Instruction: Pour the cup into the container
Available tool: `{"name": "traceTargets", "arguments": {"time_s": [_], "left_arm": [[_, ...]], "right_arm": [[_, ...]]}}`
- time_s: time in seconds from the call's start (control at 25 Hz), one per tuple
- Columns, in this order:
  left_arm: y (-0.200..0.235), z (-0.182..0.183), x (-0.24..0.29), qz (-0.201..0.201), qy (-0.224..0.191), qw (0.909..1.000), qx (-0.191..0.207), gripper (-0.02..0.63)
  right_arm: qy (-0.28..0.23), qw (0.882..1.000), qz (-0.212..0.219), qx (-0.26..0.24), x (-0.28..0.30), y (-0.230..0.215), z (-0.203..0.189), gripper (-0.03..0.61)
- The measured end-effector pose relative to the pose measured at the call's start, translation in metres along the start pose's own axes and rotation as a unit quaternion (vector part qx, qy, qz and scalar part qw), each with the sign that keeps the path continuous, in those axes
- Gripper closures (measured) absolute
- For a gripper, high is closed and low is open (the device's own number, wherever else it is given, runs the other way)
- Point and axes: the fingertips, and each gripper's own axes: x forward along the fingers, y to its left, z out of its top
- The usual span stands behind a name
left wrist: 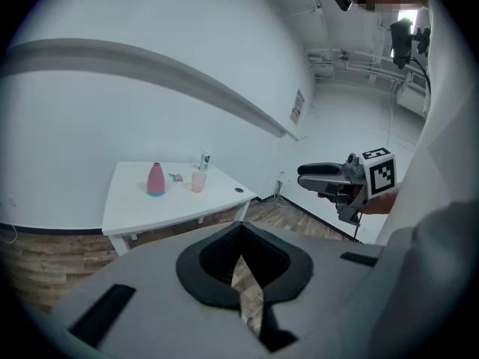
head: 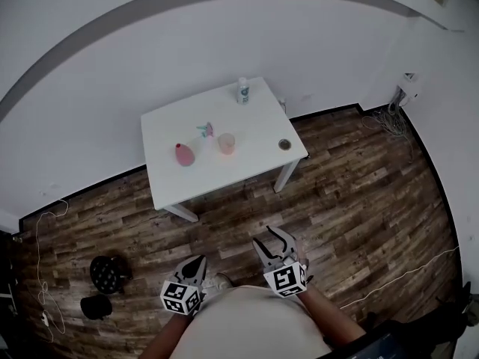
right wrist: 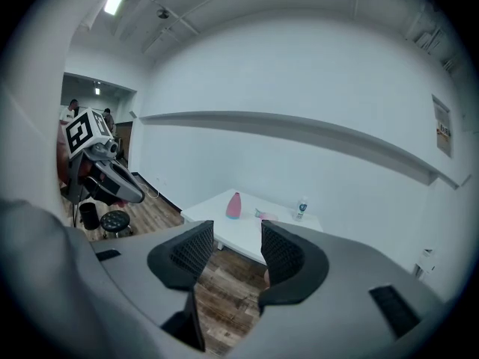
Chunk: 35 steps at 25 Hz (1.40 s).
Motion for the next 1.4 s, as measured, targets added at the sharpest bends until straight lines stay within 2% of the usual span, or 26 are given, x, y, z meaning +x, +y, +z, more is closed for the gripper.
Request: {"name": "traceTargets", "arguments": {"time_s": [0.36,0.64,1.08,1.4], "left_arm": [[-0.029,-0.01,0.021,-0.016,0.015,0.9997,0.005,0.604],[-0.031,-0.011,0.025,-0.002,0.021,0.9998,0.004,0.604],[-0.035,-0.008,0.03,0.007,0.022,0.9997,0.003,0.604],[-0.048,-0.011,0.038,-0.001,0.029,0.9996,0.008,0.604]], "right_arm": [[0.013,1.0,-0.011,0.009,-0.024,-0.017,-0.023,0.373],[0.019,1.0,-0.005,0.012,-0.028,-0.028,-0.037,0.373],[0.015,1.0,0.007,0.007,-0.022,-0.033,-0.038,0.373],[0.023,1.0,0.003,0.005,-0.028,-0.041,-0.046,0.373]]}}
